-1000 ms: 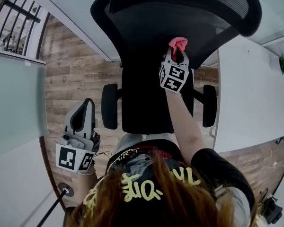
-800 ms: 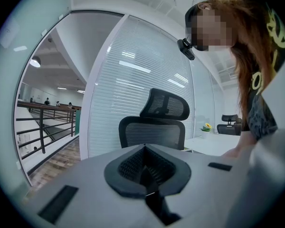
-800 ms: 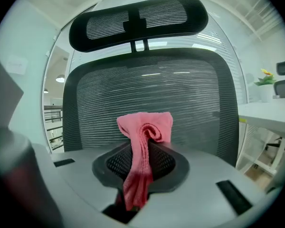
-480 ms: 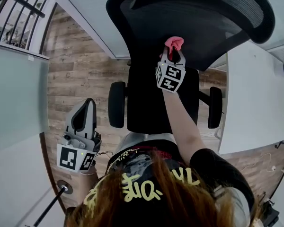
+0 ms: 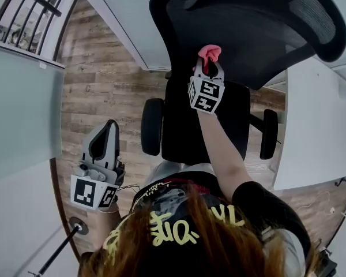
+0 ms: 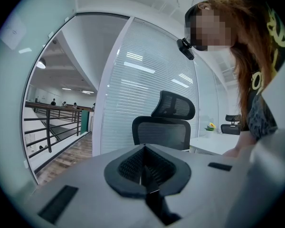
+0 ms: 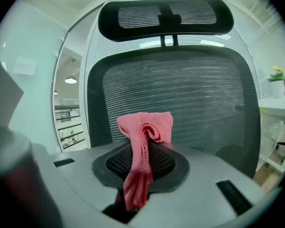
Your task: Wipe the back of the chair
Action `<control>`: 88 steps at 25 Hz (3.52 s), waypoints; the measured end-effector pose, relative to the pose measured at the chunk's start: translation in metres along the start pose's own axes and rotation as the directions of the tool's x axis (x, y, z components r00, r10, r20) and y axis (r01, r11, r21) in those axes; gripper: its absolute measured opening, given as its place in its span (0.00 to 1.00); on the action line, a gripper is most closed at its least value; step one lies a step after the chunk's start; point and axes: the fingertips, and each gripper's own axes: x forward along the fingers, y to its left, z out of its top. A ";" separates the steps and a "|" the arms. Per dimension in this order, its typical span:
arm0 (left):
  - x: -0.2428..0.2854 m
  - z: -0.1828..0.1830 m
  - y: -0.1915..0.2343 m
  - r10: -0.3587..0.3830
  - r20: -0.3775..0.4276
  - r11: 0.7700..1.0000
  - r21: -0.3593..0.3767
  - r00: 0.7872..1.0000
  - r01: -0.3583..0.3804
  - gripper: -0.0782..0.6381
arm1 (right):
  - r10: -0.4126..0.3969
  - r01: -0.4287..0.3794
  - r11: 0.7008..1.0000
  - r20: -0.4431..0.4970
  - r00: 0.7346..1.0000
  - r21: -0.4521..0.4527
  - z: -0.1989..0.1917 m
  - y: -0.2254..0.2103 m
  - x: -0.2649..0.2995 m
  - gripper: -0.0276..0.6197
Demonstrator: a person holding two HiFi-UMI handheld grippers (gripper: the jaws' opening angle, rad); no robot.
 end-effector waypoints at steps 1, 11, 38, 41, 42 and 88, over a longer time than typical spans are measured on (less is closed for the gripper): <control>-0.002 0.000 0.002 0.002 0.000 1.000 -0.001 1.000 -0.002 0.09 | 0.006 -0.006 1.000 -0.001 1.000 -0.002 0.000 0.005 0.001 0.15; -0.016 -0.004 0.022 0.023 0.008 1.000 -0.014 1.000 -0.022 0.09 | 0.076 -0.077 0.997 -0.024 0.997 -0.013 -0.009 0.054 0.007 0.15; -0.032 -0.010 0.047 0.055 0.006 0.998 -0.032 0.998 -0.055 0.09 | 0.368 -0.372 0.924 -0.056 0.928 -0.090 -0.016 0.163 -0.010 0.15; -0.025 -0.008 0.041 0.037 0.015 0.999 -0.037 0.999 -0.037 0.09 | 0.361 -0.361 0.927 -0.020 0.932 -0.096 -0.005 0.147 -0.024 0.15; -0.022 -0.006 0.038 0.025 0.018 0.999 -0.037 1.000 -0.025 0.09 | 0.347 -0.346 0.934 -0.008 0.938 -0.094 -0.001 0.136 -0.028 0.15; 0.061 0.011 -0.127 -0.095 -0.003 0.995 0.039 0.996 0.095 0.09 | -0.239 0.236 0.971 -0.108 0.965 -0.043 -0.039 -0.267 -0.060 0.15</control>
